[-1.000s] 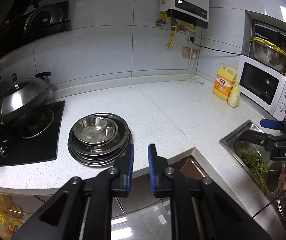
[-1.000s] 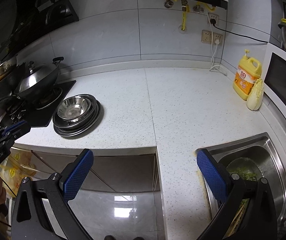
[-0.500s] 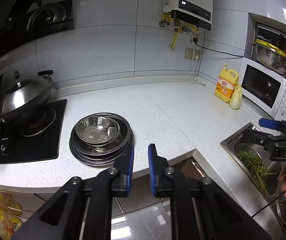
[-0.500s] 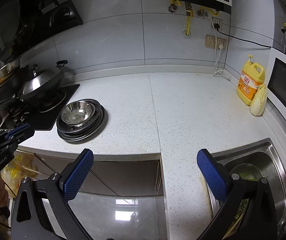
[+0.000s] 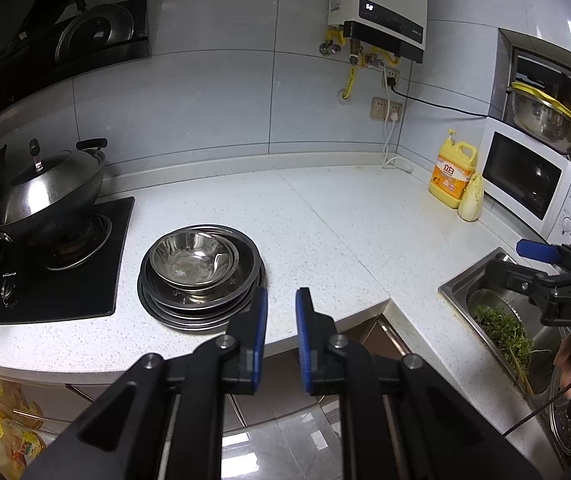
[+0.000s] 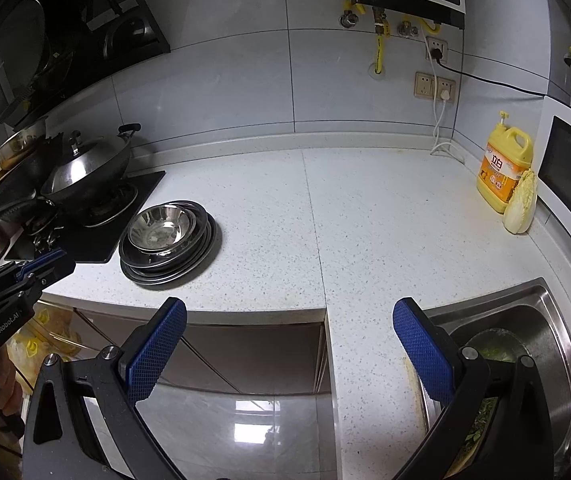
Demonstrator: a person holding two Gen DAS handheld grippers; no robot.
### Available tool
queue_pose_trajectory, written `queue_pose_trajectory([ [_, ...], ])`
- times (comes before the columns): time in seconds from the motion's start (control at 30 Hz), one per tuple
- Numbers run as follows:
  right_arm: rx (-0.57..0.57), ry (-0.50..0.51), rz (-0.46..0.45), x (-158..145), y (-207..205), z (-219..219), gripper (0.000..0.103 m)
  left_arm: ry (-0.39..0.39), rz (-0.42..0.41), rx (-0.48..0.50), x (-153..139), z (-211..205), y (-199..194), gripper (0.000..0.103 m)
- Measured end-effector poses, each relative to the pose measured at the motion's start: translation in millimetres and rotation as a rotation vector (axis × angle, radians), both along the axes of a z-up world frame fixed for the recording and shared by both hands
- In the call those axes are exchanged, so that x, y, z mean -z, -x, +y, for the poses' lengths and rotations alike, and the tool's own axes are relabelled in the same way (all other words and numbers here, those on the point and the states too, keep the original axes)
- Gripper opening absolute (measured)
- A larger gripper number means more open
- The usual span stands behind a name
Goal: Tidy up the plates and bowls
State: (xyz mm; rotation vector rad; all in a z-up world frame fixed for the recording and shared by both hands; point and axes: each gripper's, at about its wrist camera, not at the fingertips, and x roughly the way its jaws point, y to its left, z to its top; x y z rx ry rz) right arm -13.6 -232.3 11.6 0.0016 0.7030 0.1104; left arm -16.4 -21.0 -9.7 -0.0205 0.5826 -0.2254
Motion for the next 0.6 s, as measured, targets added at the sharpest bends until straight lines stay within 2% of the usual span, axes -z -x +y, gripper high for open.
queue_pose_trajectory([
  [0.6, -0.017, 0.002, 0.017, 4.7, -0.9, 5.1, 0.102, -0.001, 0.019, -0.042, 6.7, 4.3, 1.2, 0.013],
])
